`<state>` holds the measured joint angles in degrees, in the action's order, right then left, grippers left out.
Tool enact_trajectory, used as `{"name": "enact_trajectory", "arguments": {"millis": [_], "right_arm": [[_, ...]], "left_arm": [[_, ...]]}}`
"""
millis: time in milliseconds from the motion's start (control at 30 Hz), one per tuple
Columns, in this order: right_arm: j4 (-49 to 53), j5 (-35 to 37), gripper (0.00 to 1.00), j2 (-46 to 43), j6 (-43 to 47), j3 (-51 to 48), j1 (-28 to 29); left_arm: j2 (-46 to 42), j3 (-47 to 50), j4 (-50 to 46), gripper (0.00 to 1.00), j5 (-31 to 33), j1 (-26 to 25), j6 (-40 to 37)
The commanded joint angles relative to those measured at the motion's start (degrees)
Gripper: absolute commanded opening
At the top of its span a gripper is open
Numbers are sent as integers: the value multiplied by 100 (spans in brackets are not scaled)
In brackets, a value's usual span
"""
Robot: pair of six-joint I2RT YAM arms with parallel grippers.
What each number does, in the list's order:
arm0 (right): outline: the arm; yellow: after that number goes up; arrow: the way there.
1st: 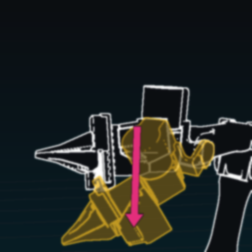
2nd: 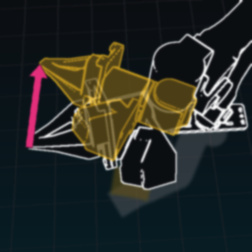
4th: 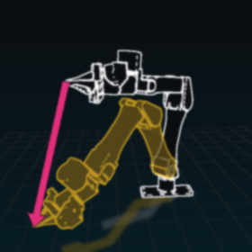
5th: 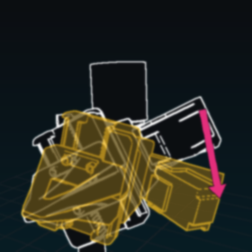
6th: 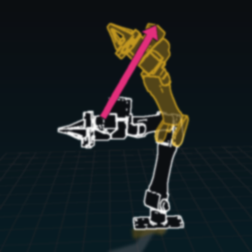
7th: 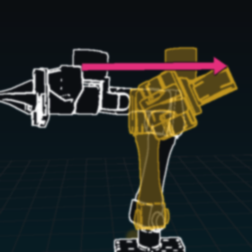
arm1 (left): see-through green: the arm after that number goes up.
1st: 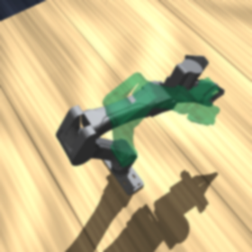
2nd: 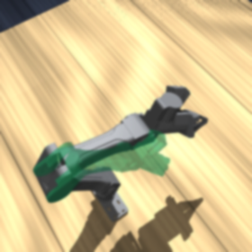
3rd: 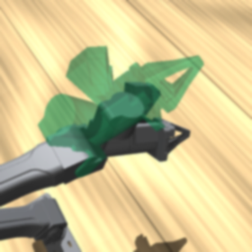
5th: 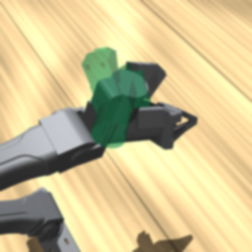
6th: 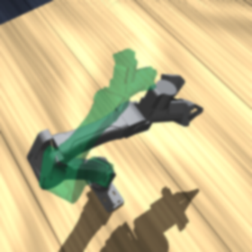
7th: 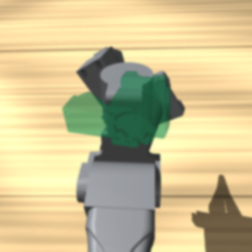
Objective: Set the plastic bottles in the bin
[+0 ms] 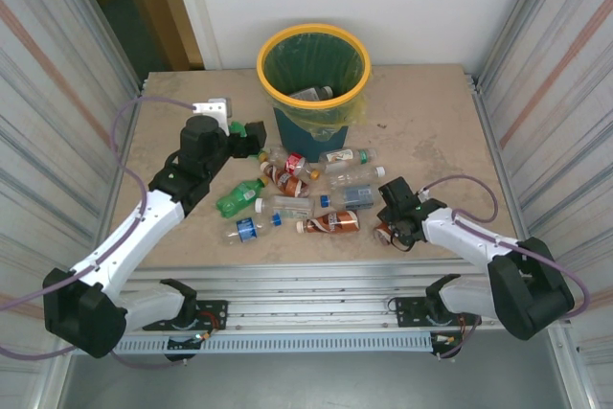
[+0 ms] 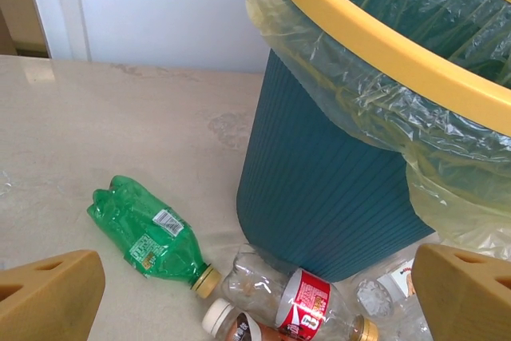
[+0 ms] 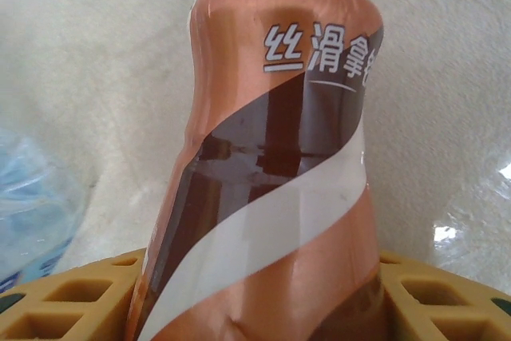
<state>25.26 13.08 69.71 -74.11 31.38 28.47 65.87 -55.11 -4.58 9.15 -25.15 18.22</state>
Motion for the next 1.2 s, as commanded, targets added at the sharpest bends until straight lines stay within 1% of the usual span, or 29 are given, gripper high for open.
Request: {"name": "enact_trajectory", "arguments": {"millis": [0,167,267,367,500,667,733,867,1033,1167], "right_arm": [[385,385,45,-271,291,365,45],[854,881,45,-562,629,777,141],[1015,1122,42,-689,1106,1124,142],[1118,1361,42,-714,1590,1602,159],[1103,1577,42,-589,2360,2371,159],[761,1676,42,-275,3427,3423,166],[476,1577,43,-133,3794,3732,159],[-5,1121,44,335,4449,4522,146],[-54,636,44,1307,5046,5862,149],[-149,267,45,1987,5345,6725,133]], "left_arm": [[-214,121,55,99,138,53,129],[-298,221,82,99,205,89,197],[-353,260,71,99,245,123,215],[-430,307,53,99,287,151,229],[-528,369,37,99,348,211,269],[-612,378,-45,99,338,281,279],[-640,372,-78,99,341,304,287],[-678,390,-131,99,339,335,314],[-711,396,-155,99,288,370,367],[-748,386,-218,99,280,383,384]]}}
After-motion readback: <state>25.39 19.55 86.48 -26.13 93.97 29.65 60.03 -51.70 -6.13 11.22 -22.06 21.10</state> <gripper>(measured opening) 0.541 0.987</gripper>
